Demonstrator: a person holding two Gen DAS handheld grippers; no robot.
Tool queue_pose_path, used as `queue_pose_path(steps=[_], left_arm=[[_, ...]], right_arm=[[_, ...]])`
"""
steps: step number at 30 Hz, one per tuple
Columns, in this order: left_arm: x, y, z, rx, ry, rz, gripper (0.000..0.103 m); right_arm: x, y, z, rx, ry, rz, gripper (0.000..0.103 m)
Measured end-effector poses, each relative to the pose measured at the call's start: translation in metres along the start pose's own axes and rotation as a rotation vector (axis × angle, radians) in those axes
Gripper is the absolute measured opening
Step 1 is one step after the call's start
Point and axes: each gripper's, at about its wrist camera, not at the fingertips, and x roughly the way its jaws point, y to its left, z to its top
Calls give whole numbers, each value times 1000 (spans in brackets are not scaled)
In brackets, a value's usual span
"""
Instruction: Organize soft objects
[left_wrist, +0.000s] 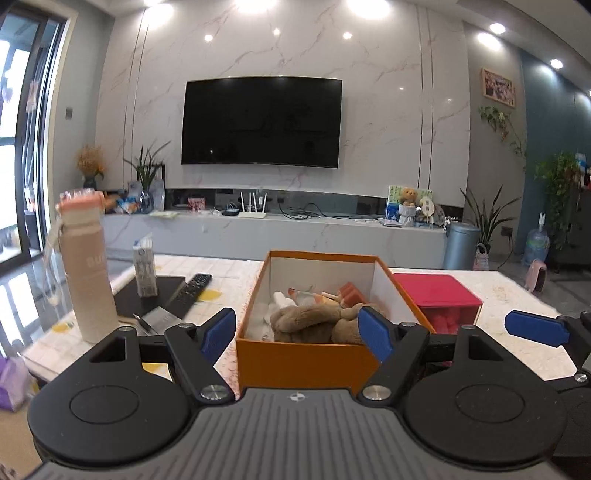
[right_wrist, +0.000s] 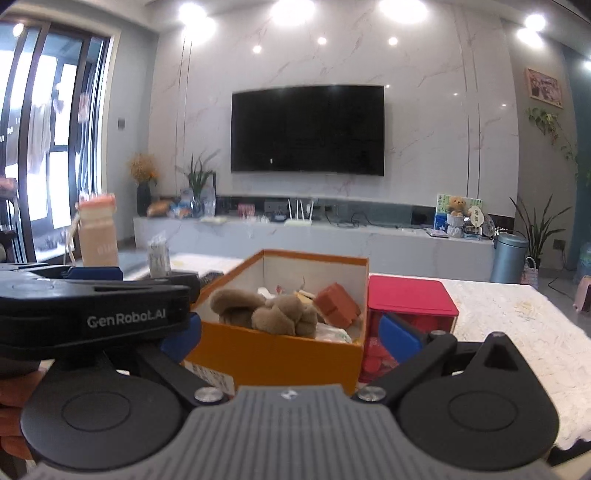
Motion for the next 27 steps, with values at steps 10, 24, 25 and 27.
queue_pose_path(steps=[10,24,25,27], left_arm=[[1,6,1,-11,32,-18,89],[1,4,3,18,59,-17,89],[1,4,3,19,60,-16,89],[1,3,3,21,62,-11,89]], right_arm=[[-4,9,6,-31,38,-14,100],[-2,7,5,-11,55,3,100],[-3,6,5,-9,59,7,100],[-3,7,5,-14,62,9,100]])
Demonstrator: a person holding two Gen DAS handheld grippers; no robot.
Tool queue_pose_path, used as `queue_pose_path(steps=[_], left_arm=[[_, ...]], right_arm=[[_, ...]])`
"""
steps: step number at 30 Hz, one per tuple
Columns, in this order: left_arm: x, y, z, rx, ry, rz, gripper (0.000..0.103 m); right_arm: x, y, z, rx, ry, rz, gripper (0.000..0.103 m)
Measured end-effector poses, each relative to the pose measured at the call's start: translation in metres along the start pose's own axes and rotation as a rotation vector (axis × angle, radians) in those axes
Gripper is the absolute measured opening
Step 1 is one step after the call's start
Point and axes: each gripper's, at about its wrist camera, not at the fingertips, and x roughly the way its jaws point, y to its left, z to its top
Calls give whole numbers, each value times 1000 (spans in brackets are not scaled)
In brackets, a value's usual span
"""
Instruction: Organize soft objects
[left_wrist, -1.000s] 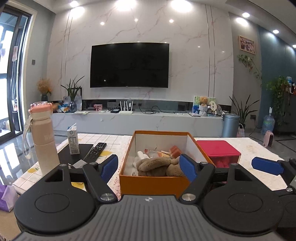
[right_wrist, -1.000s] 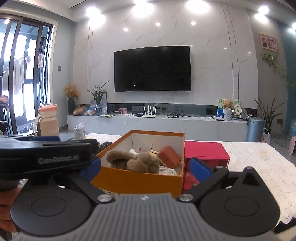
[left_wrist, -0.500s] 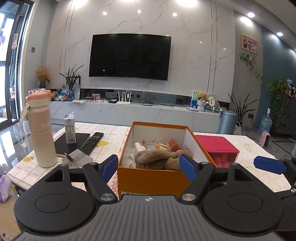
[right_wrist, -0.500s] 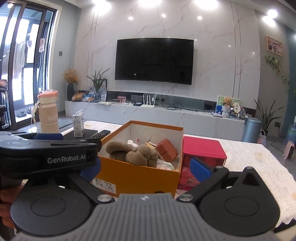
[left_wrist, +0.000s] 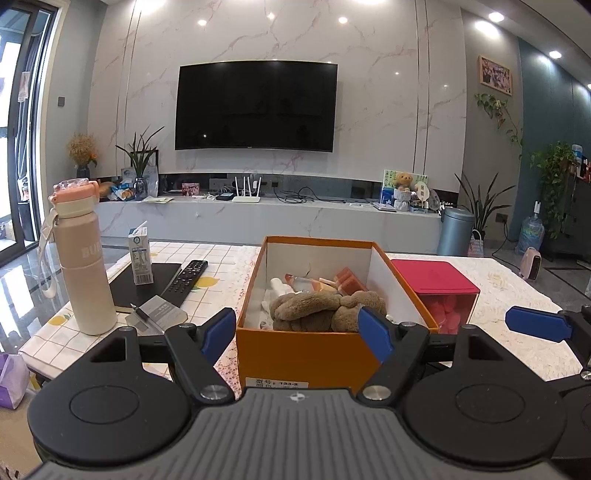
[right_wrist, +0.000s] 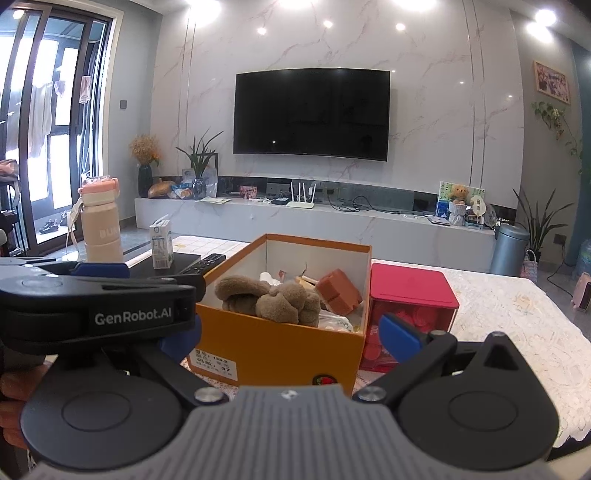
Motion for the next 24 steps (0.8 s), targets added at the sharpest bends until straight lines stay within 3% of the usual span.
queue_pose_path(steps=[24], left_arm=[[3,-1,2,5,22,6,89]], right_arm=[[2,2,-2,3,30,-3,100]])
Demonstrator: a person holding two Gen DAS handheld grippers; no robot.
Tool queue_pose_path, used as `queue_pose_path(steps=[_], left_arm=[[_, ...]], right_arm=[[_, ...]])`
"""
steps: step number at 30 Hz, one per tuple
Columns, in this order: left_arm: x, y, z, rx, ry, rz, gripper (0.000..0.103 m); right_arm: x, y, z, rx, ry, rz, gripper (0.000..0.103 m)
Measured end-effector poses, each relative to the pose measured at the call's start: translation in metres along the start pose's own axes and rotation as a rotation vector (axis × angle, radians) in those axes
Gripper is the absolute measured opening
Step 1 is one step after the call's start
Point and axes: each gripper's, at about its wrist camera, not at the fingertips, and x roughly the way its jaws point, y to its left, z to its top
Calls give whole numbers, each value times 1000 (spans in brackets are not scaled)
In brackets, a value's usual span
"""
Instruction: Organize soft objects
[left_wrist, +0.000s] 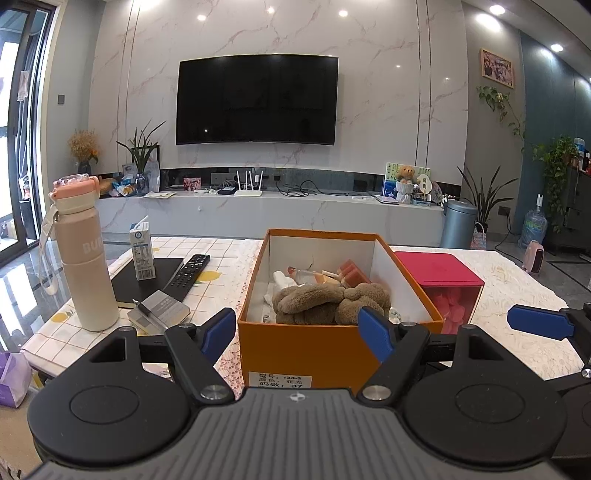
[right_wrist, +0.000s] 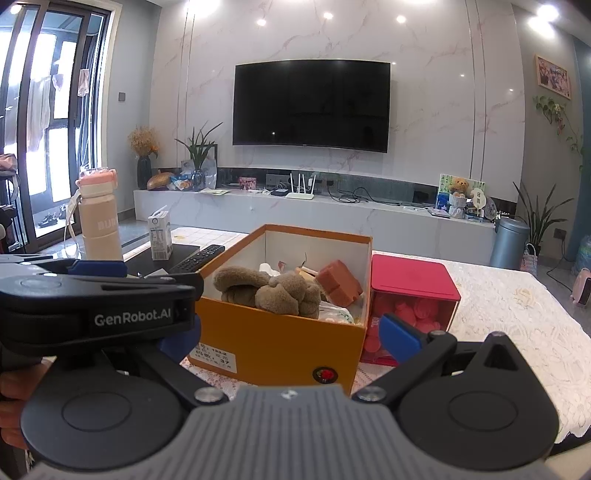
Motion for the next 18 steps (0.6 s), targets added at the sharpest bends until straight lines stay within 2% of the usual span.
queue_pose_path(steps=[18], left_arm=[[1,1,0,8,13,-3,89]], right_arm=[[0,1,-1,-19,9,0,100]])
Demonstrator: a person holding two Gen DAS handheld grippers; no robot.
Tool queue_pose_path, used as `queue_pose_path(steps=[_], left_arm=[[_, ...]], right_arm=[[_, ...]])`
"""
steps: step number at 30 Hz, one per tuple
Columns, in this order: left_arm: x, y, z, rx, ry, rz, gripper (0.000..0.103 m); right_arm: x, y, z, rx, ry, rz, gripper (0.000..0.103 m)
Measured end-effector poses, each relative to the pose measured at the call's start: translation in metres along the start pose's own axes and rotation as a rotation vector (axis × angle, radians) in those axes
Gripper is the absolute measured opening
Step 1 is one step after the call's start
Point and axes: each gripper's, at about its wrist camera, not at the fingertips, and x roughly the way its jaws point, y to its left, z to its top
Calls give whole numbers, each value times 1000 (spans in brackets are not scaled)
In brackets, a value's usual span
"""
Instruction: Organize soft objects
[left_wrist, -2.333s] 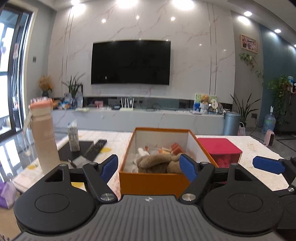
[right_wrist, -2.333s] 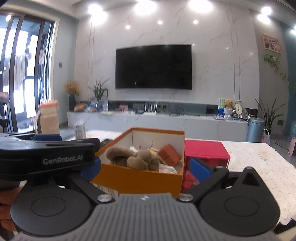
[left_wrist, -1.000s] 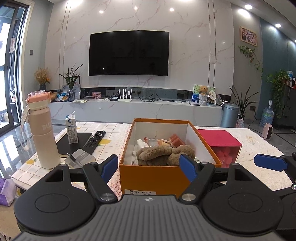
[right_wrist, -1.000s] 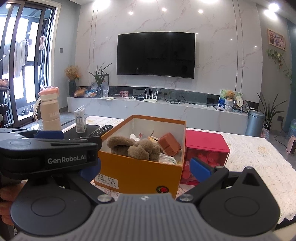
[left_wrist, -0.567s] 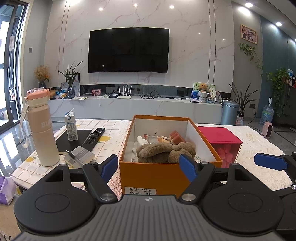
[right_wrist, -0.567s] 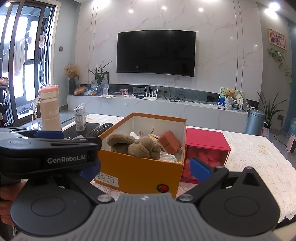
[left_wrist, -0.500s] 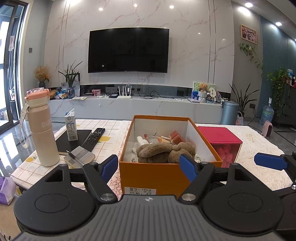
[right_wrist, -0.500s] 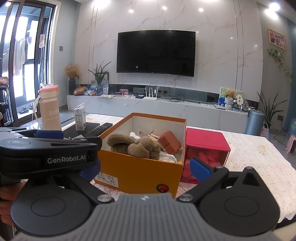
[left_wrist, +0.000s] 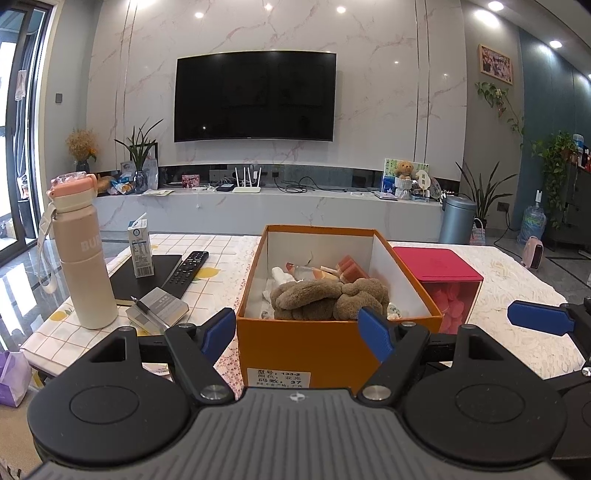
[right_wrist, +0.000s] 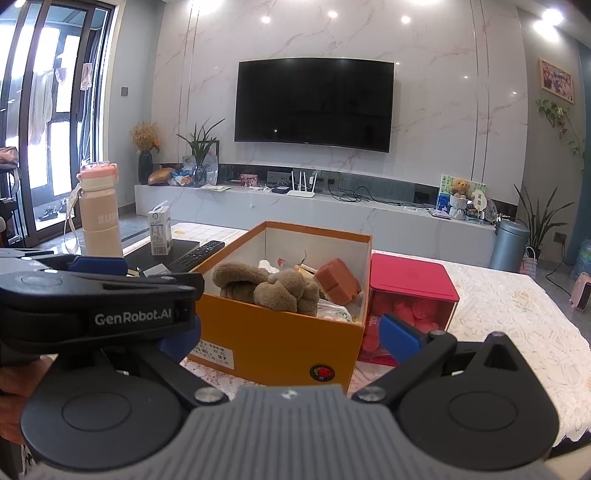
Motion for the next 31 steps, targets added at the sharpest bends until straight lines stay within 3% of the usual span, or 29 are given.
queue_pose_path(steps=[31], left_arm=[[3,0,-2,9,4,0,89]], right_arm=[[-1,-2,-2,-6,6,7,100]])
